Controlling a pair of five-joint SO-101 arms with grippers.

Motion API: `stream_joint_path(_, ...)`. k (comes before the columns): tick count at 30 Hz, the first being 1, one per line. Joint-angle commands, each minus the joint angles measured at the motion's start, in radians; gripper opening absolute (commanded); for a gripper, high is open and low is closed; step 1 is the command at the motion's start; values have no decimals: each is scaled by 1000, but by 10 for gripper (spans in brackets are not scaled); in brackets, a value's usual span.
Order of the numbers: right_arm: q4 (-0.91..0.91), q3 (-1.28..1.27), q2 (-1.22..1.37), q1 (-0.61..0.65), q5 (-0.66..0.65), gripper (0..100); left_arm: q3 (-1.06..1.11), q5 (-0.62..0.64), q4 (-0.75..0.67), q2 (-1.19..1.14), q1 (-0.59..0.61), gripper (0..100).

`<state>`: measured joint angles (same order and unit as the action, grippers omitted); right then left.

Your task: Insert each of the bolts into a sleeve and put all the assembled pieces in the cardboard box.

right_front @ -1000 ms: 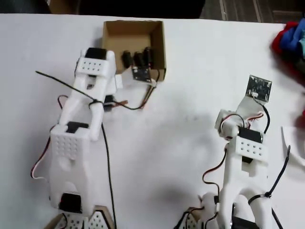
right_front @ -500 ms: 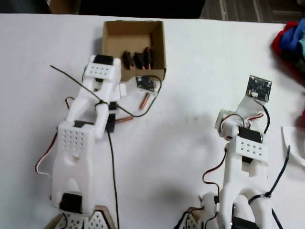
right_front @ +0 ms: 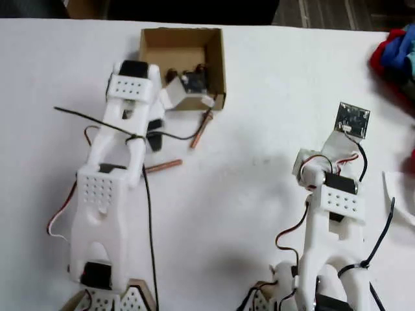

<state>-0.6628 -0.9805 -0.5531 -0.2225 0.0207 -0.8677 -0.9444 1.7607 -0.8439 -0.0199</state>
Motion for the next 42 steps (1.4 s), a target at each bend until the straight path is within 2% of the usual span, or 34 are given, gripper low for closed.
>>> stream_joint_path(1, 18, 6, -41, 10, 2, 20, -58, 344, 20, 91, -18, 187)
stream_joint_path(6, 18, 6, -41, 10, 2, 20, 16, 1103, 26, 117, -40, 187)
stream_joint_path(8, 18, 6, -41, 10, 2, 20, 79, 1298, 26, 153, -48, 187)
stream_joint_path(10, 18, 6, -41, 10, 2, 20, 125, 1409, 25, 189, -81, 188)
stream_joint_path(14, 18, 6, -41, 10, 2, 20, 257, 1494, 23, 256, -127, 190)
stream_joint_path(19, 18, 6, -41, 10, 2, 20, 414, 1749, 23, 333, -169, 191)
stream_joint_path(23, 18, 6, -41, 10, 2, 20, 493, 1904, 20, 341, -161, 191)
stream_joint_path(28, 18, 6, -41, 10, 2, 20, 504, 1924, 17, 341, -120, 192)
stream_joint_path(35, 18, 5, -41, 10, 2, 20, 501, 1987, 8, 341, -121, 192)
stream_joint_path(42, 18, 5, -41, 12, 2, 20, 498, 1989, -29, 276, -117, 192)
